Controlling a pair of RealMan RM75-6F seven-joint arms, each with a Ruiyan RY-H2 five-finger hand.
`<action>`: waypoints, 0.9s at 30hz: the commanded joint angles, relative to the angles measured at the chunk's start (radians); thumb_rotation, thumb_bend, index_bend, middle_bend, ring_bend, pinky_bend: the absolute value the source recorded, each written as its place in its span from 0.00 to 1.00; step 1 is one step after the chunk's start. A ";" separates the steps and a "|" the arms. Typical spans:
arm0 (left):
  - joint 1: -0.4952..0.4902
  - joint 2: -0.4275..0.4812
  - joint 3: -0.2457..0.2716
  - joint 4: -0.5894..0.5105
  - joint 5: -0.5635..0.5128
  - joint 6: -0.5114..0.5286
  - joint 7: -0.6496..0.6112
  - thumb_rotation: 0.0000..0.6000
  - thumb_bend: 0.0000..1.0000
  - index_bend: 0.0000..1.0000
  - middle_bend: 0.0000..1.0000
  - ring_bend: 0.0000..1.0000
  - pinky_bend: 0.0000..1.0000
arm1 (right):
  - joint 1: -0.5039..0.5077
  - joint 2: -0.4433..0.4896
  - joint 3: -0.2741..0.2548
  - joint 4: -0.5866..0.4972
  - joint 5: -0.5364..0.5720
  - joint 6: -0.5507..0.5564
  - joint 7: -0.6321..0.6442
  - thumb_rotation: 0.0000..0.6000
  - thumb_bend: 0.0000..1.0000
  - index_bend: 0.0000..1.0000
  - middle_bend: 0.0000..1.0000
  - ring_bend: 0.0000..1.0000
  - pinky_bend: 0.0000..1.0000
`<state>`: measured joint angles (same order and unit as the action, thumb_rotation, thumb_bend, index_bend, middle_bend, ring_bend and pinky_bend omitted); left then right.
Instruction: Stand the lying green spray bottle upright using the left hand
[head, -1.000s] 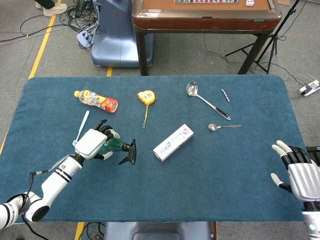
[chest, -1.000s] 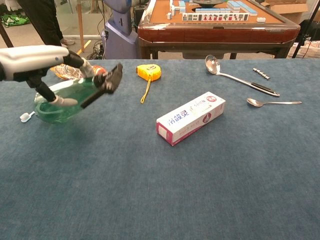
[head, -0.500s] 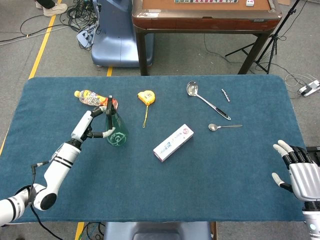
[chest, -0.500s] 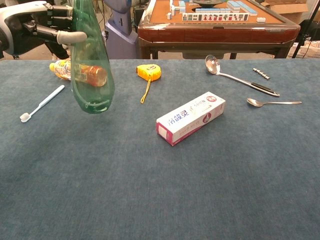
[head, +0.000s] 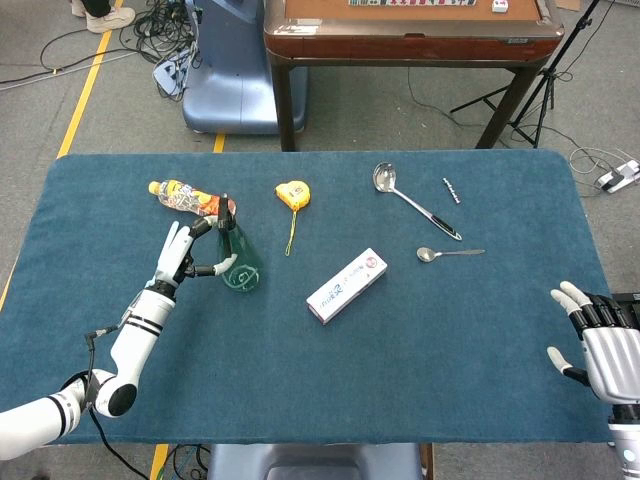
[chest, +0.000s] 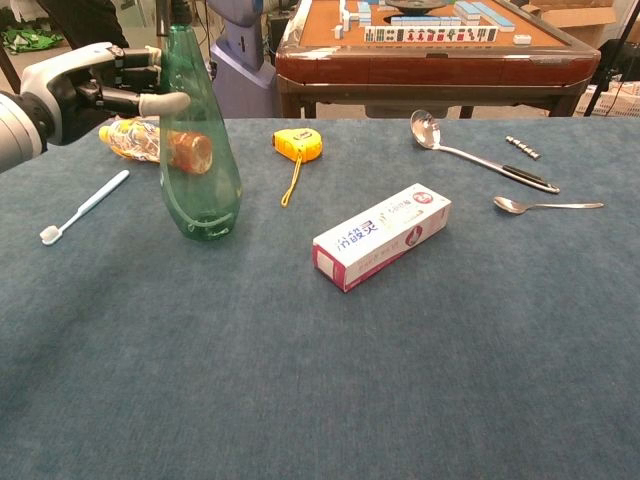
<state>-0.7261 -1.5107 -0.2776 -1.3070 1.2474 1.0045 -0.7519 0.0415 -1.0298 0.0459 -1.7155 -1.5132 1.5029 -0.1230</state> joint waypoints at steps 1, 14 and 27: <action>0.008 -0.030 0.018 0.043 0.041 0.033 0.020 1.00 0.33 0.44 0.45 0.18 0.00 | -0.002 -0.001 -0.001 0.001 0.001 0.001 0.001 1.00 0.21 0.18 0.14 0.14 0.16; 0.019 0.003 0.055 0.043 0.131 0.046 0.013 1.00 0.33 0.15 0.17 0.02 0.00 | -0.007 0.000 -0.003 0.001 -0.008 0.011 0.006 1.00 0.21 0.18 0.14 0.14 0.16; 0.053 0.091 0.079 -0.035 0.152 0.052 0.043 1.00 0.33 0.01 0.07 0.00 0.00 | -0.008 0.002 0.000 0.009 -0.009 0.012 0.021 1.00 0.21 0.18 0.14 0.14 0.16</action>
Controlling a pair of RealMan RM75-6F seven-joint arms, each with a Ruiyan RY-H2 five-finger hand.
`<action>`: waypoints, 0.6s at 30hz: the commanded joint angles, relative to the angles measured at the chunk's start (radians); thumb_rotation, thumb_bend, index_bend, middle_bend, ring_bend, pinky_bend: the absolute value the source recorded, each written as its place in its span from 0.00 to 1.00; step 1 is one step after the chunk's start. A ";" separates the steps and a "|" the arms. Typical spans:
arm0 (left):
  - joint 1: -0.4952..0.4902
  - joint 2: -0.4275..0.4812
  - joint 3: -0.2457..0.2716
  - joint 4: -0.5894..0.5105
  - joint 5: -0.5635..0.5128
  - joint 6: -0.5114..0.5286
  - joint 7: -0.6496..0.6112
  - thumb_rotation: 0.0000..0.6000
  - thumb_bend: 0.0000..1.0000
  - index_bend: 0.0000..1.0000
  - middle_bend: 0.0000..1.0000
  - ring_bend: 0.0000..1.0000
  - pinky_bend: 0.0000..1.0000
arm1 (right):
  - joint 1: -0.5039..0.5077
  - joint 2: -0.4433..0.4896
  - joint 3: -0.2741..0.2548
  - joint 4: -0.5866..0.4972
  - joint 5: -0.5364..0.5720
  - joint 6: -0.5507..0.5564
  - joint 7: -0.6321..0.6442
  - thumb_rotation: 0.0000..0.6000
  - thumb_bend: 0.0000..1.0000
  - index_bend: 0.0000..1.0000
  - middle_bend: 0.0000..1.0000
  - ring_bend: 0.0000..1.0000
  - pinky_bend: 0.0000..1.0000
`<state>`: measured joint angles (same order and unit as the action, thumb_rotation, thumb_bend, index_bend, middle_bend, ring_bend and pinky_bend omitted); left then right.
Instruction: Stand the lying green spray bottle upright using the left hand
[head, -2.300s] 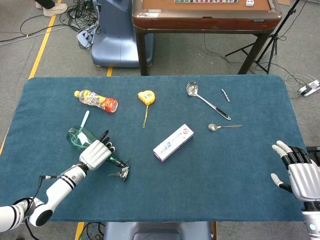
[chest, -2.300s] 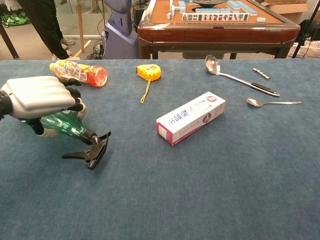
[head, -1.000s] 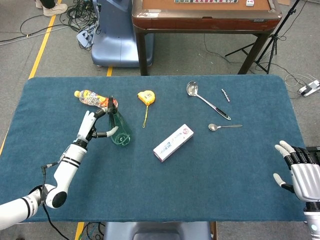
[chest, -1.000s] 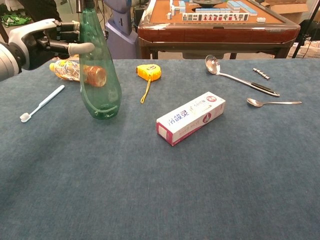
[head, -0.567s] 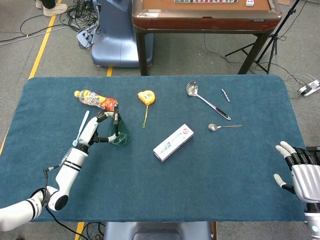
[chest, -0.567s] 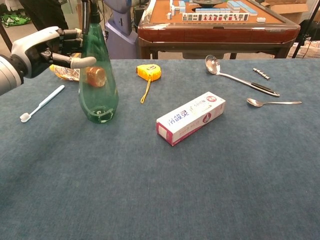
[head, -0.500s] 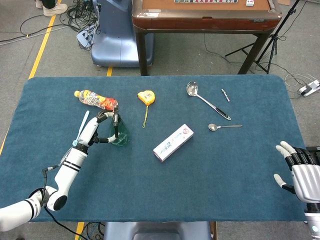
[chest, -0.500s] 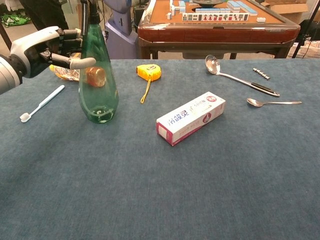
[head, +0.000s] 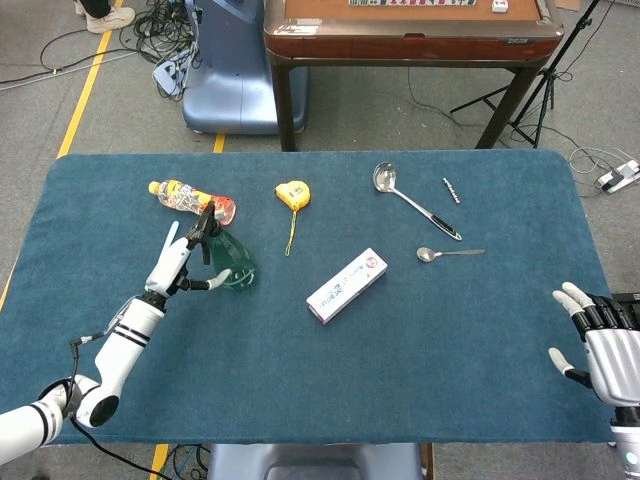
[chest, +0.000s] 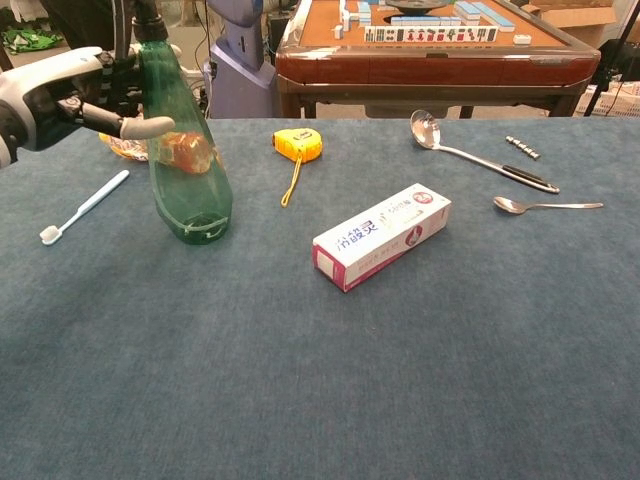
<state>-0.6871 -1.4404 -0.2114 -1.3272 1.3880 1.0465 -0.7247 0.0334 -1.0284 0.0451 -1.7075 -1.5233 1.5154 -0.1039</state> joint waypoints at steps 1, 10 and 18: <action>0.019 0.030 0.018 -0.020 0.014 0.013 0.024 1.00 0.33 0.00 0.07 0.00 0.00 | 0.001 0.001 0.001 0.003 0.002 -0.002 0.003 1.00 0.21 0.18 0.14 0.14 0.16; 0.101 0.159 0.074 -0.130 -0.022 0.032 0.206 1.00 0.33 0.01 0.06 0.00 0.00 | 0.014 0.003 0.009 0.014 0.015 -0.025 0.022 1.00 0.21 0.18 0.14 0.14 0.16; 0.213 0.218 0.075 -0.254 -0.150 0.168 0.504 1.00 0.33 0.07 0.06 0.00 0.00 | 0.036 0.003 0.015 0.037 0.005 -0.049 0.060 1.00 0.21 0.18 0.15 0.14 0.16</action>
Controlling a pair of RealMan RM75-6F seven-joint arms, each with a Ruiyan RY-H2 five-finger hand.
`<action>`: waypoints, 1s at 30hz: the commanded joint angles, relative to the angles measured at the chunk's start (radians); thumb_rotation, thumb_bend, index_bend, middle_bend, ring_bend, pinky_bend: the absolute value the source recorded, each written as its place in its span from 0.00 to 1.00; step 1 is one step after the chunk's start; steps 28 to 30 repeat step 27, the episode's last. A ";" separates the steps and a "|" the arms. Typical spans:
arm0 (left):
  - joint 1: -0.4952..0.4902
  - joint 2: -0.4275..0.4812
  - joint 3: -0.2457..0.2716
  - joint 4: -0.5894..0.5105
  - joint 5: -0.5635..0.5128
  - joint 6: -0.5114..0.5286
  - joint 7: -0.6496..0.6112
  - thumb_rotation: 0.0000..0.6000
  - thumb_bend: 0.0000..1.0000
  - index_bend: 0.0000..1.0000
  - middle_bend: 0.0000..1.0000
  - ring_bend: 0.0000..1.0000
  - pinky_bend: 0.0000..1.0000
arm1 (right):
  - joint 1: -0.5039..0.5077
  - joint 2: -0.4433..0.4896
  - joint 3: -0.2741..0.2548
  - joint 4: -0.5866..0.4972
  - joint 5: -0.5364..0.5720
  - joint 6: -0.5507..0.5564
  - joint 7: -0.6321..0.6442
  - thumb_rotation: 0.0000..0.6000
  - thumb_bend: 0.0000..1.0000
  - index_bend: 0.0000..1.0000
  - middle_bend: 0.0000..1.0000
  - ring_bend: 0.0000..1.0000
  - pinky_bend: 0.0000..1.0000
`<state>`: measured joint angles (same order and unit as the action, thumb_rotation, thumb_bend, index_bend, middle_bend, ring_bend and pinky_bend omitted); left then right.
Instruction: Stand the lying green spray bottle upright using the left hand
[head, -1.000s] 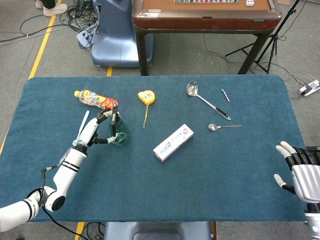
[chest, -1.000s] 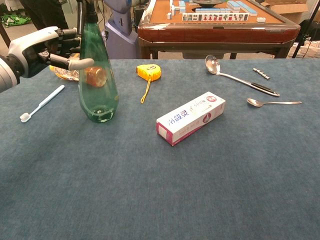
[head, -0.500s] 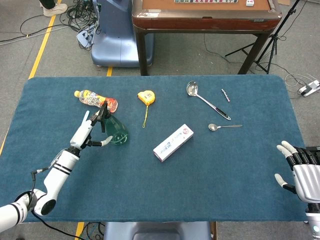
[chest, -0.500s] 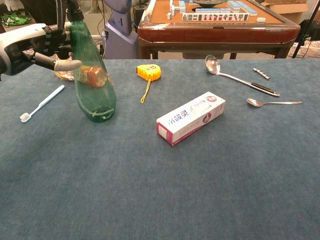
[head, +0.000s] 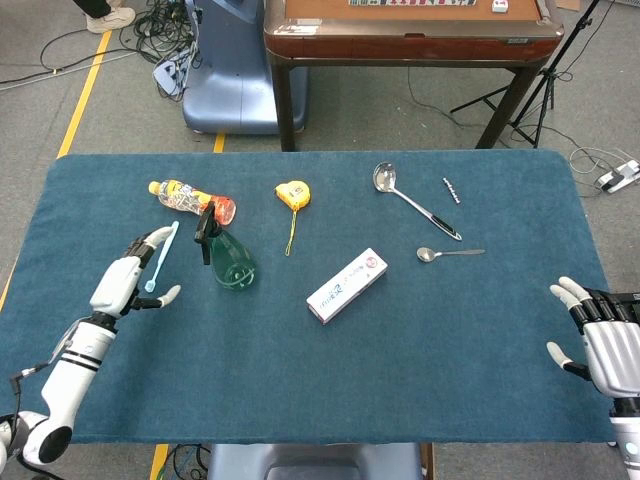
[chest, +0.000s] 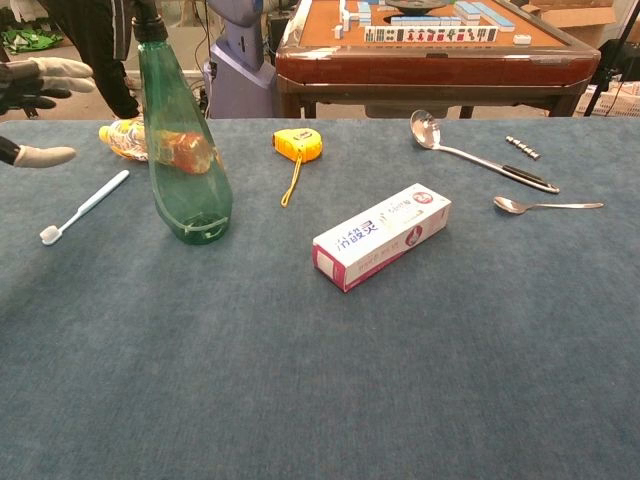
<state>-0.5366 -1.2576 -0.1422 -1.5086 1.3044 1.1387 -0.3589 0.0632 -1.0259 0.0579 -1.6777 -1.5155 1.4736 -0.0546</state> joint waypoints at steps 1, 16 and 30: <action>0.074 0.042 0.009 -0.089 -0.077 0.090 0.173 1.00 0.33 0.07 0.06 0.00 0.00 | 0.009 0.000 0.003 0.011 -0.003 -0.010 0.017 1.00 0.21 0.18 0.15 0.14 0.16; 0.267 0.082 0.083 -0.208 -0.033 0.339 0.404 1.00 0.33 0.10 0.06 0.00 0.00 | 0.020 -0.016 -0.010 0.041 -0.023 -0.023 0.073 1.00 0.23 0.18 0.17 0.14 0.16; 0.329 0.070 0.151 -0.196 0.116 0.409 0.559 1.00 0.33 0.13 0.06 0.00 0.00 | 0.008 -0.012 -0.022 0.030 -0.038 -0.002 0.109 1.00 0.23 0.18 0.17 0.14 0.16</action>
